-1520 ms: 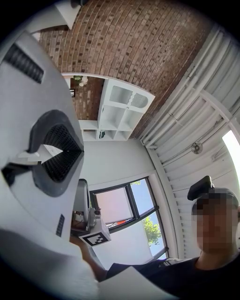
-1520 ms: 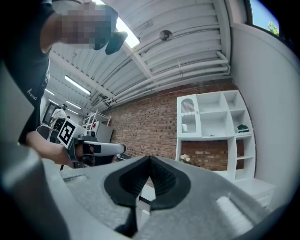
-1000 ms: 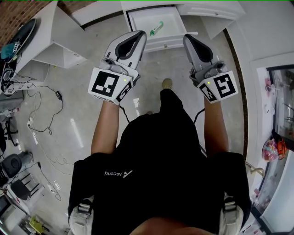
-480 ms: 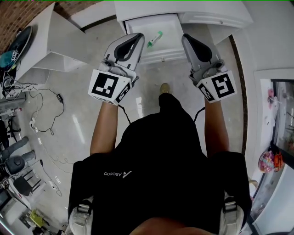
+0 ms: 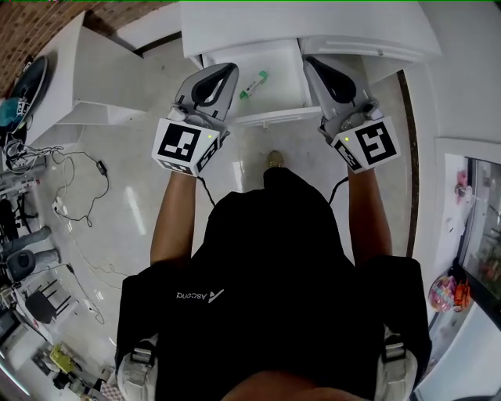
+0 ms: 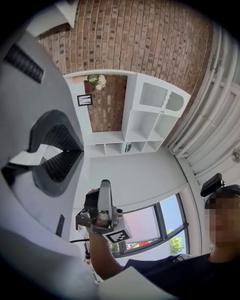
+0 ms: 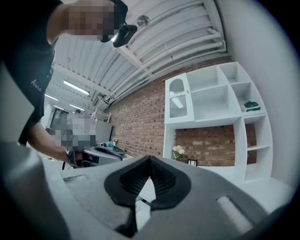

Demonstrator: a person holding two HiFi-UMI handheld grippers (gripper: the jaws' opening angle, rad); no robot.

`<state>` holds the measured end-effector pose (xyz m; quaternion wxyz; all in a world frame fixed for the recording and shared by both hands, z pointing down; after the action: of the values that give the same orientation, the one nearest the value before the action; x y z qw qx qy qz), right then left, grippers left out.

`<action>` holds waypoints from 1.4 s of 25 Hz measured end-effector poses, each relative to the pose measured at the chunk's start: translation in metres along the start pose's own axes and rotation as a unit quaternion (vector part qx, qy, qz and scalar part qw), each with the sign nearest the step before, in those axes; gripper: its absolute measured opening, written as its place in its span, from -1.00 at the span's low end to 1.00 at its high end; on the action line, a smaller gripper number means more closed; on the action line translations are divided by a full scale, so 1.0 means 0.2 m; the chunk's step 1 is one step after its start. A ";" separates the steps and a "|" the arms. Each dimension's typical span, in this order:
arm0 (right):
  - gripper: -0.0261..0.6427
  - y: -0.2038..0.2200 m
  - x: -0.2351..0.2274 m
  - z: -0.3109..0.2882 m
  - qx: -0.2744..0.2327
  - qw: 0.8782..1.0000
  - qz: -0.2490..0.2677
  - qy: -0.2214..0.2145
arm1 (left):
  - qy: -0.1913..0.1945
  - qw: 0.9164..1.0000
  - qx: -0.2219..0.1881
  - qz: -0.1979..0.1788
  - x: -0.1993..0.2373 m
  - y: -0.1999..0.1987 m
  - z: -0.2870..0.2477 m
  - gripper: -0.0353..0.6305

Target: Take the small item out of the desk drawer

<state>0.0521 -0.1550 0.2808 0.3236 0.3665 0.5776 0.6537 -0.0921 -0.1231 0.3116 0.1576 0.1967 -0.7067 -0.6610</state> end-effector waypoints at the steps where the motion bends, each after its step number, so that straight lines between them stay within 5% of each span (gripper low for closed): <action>1: -0.92 0.02 -0.04 -0.02 0.001 1.000 -0.002 -0.004 | -0.001 1.000 0.006 0.000 0.01 0.02 -0.04 -0.90; 16: -0.92 0.16 -0.25 -0.19 0.013 0.999 -0.026 -0.020 | 0.001 0.985 0.167 0.030 0.18 0.51 -0.42 -0.88; 27: -0.92 0.28 -0.28 -0.30 0.047 0.998 -0.031 0.007 | 0.046 0.952 0.304 0.014 0.31 0.99 -0.57 -0.58; 35: -0.92 0.43 -0.35 -0.33 0.071 0.996 -0.044 0.025 | 0.069 0.916 0.395 0.016 0.31 1.40 -0.67 -0.33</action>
<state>0.0322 -0.2596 0.3539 0.3107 0.3464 0.6464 0.6046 -0.1018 -0.2561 0.5983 0.1257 0.2765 -0.9007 -0.3107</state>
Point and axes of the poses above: the fingertips, and each gripper's own axes: z backward along the fingers, x to its left, y out of its underside, the point moved 3 cm from there along z, backward along the fingers, and after that the axes turned 1 degree about -x, right-handed, at the moved point
